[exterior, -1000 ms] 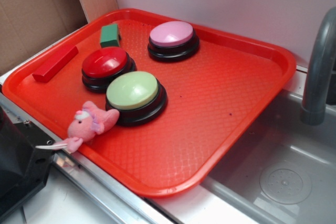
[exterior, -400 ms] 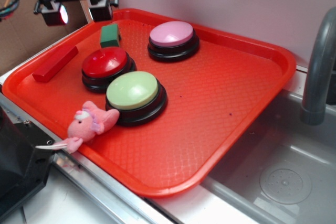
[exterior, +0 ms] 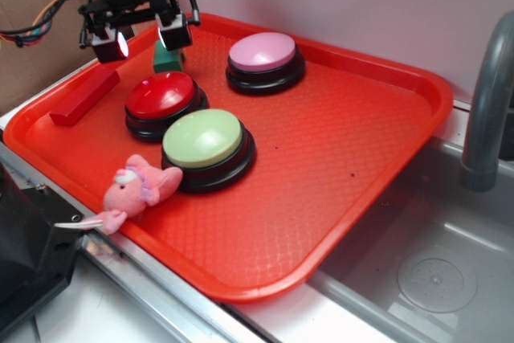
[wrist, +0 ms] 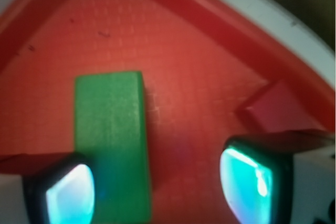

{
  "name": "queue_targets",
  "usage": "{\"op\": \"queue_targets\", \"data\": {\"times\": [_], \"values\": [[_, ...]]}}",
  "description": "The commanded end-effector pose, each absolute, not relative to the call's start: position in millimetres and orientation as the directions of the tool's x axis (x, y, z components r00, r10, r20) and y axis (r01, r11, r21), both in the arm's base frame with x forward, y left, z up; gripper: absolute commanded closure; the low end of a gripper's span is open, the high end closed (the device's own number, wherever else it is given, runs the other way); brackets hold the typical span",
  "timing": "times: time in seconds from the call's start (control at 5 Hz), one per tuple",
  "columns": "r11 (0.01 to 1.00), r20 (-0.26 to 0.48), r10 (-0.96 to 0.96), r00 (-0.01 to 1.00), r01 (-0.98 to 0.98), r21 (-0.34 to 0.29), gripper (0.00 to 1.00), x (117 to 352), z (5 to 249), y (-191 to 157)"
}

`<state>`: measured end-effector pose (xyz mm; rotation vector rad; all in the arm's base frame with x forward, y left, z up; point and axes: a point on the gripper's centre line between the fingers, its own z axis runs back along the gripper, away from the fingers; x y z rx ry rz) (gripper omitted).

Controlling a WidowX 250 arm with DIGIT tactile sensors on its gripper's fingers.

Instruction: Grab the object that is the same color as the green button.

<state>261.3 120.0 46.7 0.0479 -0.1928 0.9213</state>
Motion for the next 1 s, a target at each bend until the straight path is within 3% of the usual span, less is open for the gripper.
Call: {"op": "queue_targets", "data": {"times": [0.0, 0.4, 0.6, 0.8], "values": [[0.625, 0.197, 0.772, 0.604, -0.778, -0.064, 0.00, 269, 37, 134], [0.631, 0.194, 0.767, 0.611, -0.774, -0.055, 0.00, 271, 32, 131], [0.637, 0.219, 0.759, 0.614, -0.769, -0.050, 0.75, 270, 32, 130], [0.687, 0.246, 0.711, 0.658, -0.725, -0.048, 0.95, 268, 46, 125]]}}
